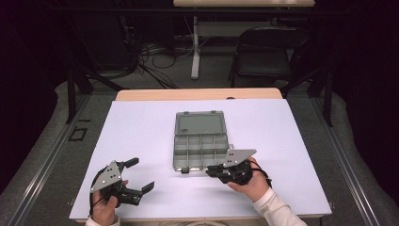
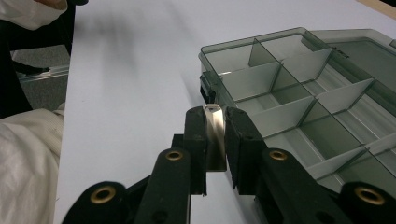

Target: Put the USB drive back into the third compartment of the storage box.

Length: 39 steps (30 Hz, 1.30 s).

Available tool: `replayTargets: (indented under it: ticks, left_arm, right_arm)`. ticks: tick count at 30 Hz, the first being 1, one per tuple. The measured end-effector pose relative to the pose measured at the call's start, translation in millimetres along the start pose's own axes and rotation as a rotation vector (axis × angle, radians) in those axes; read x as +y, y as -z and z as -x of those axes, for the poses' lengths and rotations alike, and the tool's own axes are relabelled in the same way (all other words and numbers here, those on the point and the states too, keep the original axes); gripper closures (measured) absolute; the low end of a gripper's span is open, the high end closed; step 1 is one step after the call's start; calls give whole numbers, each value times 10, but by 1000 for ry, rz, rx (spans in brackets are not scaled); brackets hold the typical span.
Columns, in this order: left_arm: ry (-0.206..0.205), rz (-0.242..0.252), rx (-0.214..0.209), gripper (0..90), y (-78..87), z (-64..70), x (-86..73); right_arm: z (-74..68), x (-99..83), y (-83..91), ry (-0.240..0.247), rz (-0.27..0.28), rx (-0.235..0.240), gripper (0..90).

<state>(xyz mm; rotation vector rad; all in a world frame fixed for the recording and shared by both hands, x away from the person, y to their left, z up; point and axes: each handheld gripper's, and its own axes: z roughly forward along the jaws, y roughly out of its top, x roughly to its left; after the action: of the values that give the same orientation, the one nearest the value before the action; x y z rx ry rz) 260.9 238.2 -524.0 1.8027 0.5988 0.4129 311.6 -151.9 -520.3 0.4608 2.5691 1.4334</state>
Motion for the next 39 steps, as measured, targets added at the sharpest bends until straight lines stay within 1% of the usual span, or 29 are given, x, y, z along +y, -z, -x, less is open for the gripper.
replayTargets:
  ticks: [9,19,30,39]
  left_arm:
    - [0,0,-1,4,1,-1,0]
    - [0,-1,0,4,-4,1,-1]
    - [0,1,0,5,-7,5,-1]
    - [1,-1,0,4,-10,6,-2]
  right_arm:
    - [26,2,46,-6,9,-19,793]
    - [52,17,92,-6,21,-28,792]
    - [120,75,189,-3,50,-59,793]
    - [187,130,230,5,50,-77,793]
